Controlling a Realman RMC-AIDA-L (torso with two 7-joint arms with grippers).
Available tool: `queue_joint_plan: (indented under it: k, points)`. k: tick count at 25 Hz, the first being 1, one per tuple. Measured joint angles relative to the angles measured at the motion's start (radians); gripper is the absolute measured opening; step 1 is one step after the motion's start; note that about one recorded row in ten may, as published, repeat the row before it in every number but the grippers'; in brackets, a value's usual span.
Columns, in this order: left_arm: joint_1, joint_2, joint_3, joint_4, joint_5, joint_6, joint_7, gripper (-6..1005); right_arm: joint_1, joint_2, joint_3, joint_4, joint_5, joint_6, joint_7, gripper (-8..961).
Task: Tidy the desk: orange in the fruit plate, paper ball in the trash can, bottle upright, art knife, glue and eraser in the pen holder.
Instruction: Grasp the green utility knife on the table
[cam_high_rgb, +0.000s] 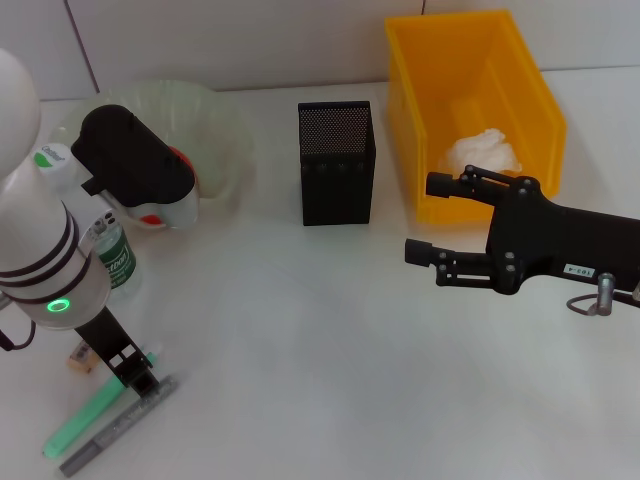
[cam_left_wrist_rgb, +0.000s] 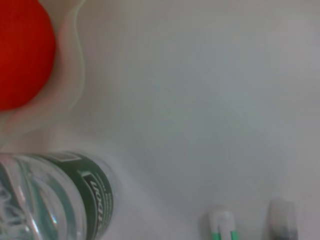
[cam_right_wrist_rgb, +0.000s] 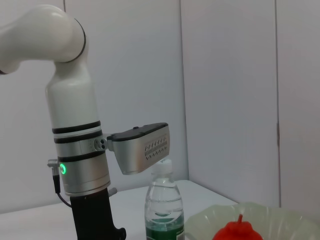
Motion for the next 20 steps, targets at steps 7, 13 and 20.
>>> queue_joint_plan:
  k: [7, 13, 20]
  points:
    - [0.0, 0.0, -0.002, -0.001, 0.0, -0.001, 0.0, 480, 0.0, 0.0, 0.0, 0.0, 0.0, 0.0, 0.0, 835]
    - [-0.001, 0.0, 0.001, -0.002, 0.0, -0.001, 0.0, 476, 0.0, 0.0, 0.0, 0.0, 0.0, 0.0, 0.0, 835]
    - [-0.002, 0.0, 0.005, -0.002, 0.0, -0.001, 0.001, 465, 0.001, 0.0, 0.0, -0.002, 0.0, 0.0, 0.0, 836]
